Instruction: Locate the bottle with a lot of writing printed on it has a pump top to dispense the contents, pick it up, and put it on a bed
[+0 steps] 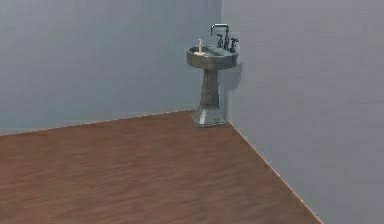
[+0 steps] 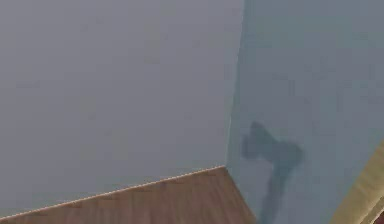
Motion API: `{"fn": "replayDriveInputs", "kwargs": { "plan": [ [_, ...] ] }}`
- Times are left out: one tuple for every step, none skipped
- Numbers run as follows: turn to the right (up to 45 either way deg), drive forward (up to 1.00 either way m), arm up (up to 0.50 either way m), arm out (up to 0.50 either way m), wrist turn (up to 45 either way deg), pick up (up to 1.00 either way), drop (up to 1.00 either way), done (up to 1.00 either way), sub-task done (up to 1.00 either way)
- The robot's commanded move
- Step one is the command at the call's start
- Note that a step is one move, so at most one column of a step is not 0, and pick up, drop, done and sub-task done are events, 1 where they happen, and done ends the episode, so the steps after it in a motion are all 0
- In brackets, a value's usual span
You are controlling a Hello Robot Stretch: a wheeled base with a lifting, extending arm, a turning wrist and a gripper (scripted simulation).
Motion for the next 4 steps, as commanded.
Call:
{"fn": "replayDriveInputs", "kwargs": {
  "plan": [
    [0.0, 1.00, 0.00, 0.00, 0.0, 0.00, 0.00, 0.00, 0.00],
    [0.0, 0.90, 0.00, 0.00, 0.0, 0.00, 0.00, 0.00, 0.00],
    [-45.0, 0.00, 0.00, 0.00, 0.0, 0.00, 0.00, 0.00, 0.00],
    [-33.0, 0.00, 0.00, 0.00, 0.0, 0.00, 0.00, 0.00, 0.00]
  ]
}}
